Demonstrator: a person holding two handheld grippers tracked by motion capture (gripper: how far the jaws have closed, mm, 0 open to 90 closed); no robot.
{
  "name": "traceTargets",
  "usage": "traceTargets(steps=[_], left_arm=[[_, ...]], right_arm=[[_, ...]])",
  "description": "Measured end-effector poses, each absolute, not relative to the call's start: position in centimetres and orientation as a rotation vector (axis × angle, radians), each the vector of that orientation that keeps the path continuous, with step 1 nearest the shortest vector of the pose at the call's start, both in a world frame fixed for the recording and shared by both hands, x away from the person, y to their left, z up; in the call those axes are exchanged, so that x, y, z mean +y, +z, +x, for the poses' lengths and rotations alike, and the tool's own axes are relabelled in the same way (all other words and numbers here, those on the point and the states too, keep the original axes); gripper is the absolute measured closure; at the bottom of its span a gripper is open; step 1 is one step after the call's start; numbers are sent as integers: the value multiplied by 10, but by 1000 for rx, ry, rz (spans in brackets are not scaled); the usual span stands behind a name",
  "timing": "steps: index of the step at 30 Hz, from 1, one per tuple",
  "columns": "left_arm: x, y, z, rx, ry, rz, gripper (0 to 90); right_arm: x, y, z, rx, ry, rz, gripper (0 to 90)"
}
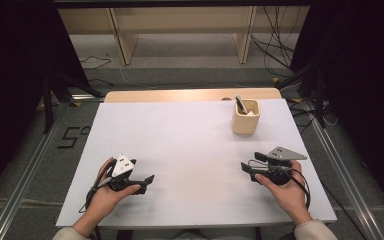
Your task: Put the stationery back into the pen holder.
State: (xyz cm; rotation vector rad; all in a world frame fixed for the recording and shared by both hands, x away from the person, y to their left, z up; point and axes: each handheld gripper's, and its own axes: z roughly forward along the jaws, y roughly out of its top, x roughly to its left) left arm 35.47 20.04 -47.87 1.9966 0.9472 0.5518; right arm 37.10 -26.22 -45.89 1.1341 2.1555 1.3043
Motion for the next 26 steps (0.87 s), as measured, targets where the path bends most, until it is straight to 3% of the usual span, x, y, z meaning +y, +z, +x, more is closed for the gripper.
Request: traceTargets(steps=[26], left_arm=[[200, -480, 355, 942, 541, 2028, 134]], right_arm=[[-259, -476, 365, 2229, 1298, 1064, 314]])
